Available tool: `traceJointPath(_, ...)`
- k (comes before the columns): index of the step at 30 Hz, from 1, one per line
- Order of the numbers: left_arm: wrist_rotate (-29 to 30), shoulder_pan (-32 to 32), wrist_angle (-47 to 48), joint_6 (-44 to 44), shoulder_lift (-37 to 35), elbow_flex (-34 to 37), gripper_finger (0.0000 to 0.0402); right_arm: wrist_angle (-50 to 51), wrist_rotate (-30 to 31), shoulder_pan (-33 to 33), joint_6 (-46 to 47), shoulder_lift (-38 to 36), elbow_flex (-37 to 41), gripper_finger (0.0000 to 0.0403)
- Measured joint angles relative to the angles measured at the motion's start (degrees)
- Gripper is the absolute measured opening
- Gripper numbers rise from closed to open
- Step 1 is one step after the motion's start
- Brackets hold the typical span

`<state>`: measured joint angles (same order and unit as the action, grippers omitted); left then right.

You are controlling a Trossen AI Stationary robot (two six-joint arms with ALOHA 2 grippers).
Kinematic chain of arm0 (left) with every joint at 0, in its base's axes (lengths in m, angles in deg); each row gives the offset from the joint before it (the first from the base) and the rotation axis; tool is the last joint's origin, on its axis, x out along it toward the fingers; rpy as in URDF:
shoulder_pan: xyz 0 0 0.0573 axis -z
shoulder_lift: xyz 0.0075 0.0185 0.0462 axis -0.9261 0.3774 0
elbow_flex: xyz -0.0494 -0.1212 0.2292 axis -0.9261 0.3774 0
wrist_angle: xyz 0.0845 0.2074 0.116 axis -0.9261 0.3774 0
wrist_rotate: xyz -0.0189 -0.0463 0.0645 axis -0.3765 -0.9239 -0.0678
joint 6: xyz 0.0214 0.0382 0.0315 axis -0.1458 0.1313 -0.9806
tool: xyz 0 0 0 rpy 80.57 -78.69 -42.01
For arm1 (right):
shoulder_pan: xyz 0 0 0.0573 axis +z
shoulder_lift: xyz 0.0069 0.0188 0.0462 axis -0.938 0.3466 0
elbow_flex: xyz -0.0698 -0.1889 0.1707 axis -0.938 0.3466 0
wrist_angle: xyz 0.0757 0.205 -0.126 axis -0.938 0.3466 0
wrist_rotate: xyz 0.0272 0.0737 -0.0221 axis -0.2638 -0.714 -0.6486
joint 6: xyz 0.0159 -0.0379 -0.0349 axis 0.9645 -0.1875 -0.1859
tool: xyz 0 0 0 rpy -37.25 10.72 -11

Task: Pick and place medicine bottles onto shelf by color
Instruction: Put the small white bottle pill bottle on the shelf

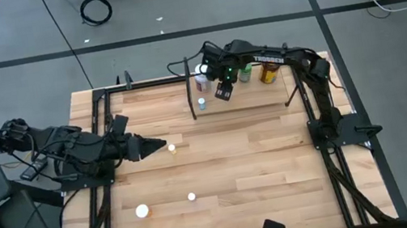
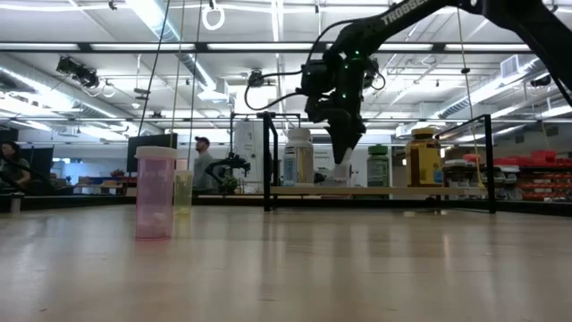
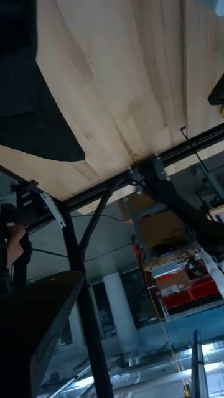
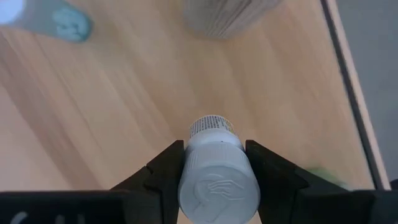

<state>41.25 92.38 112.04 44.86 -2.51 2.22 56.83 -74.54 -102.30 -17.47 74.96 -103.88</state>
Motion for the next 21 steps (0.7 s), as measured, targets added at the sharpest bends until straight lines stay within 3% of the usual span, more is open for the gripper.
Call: traceJointPath(21, 4.3, 0.0, -0.3, 2.2, 0.0, 0.0, 0.0306, -9.2, -2.1, -3.8, -10.2, 0.1, 0.0, 0.0162)
